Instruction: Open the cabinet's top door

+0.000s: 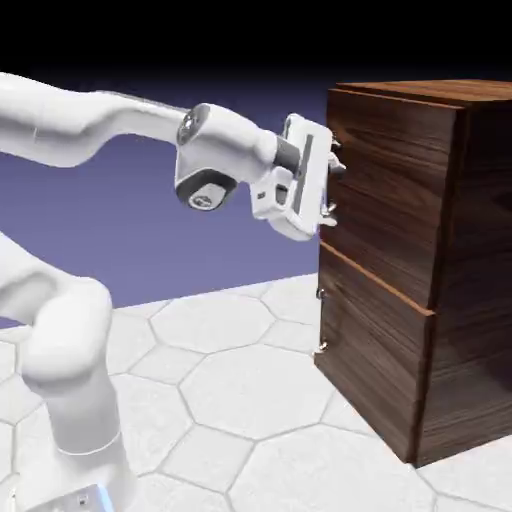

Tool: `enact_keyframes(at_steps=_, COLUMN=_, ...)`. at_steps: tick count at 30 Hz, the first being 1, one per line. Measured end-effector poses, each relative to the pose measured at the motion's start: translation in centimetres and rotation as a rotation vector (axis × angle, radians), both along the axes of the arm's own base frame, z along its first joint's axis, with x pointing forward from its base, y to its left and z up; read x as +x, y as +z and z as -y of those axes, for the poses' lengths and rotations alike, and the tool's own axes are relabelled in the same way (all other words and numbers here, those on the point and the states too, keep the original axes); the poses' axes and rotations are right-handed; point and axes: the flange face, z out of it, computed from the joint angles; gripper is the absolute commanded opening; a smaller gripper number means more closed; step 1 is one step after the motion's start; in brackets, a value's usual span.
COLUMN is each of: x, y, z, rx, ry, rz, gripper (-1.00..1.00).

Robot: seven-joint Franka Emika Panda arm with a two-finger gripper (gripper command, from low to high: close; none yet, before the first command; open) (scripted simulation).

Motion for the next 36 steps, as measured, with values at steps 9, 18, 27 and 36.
enact_keyframes(at_steps=9, x=-1.3, y=1.5, z=-1.9, rx=0.412, ry=-0.174, rz=0.127, gripper=0.0)
enact_keyframes(at_steps=18, x=-1.9, y=1.4, z=-4.9, rx=0.829, ry=-0.294, rz=0.236, gripper=0.0)
enact_keyframes(at_steps=27, x=-1.6, y=-0.4, z=-8.5, rx=1.248, ry=-0.374, rz=0.314, gripper=0.0)
enact_keyframes(at_steps=36, x=-0.3, y=-3.7, z=-12.3, rx=1.667, ry=-0.43, rz=0.355, gripper=0.0)
